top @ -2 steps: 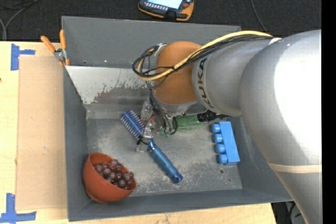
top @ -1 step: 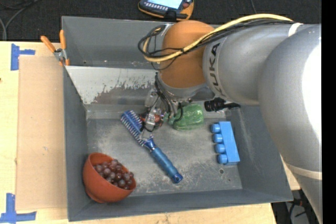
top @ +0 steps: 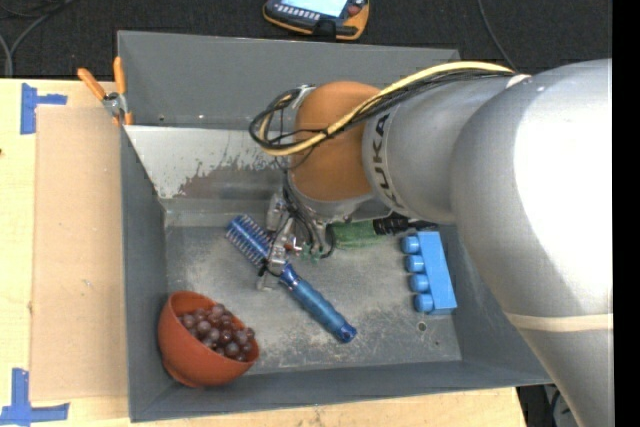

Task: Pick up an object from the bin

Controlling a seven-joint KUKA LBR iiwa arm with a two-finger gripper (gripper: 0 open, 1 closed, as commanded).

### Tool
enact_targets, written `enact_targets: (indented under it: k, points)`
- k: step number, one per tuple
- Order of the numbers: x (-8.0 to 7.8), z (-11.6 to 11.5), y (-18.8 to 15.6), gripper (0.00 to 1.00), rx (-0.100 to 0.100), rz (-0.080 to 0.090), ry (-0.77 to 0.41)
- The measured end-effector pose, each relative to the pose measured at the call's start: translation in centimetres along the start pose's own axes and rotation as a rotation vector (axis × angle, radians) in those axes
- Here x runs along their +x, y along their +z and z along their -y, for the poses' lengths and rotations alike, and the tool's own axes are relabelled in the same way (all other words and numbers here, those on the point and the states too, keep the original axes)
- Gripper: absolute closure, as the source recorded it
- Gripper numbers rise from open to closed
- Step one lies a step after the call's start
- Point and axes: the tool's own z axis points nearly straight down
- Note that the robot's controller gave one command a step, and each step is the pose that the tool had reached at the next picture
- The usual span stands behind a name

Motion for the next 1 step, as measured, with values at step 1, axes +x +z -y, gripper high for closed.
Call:
enact_targets:
  k: [1]
  points:
    - [-0.16,-0.29,0.19,0.00,-0.007,0.011,0.167]
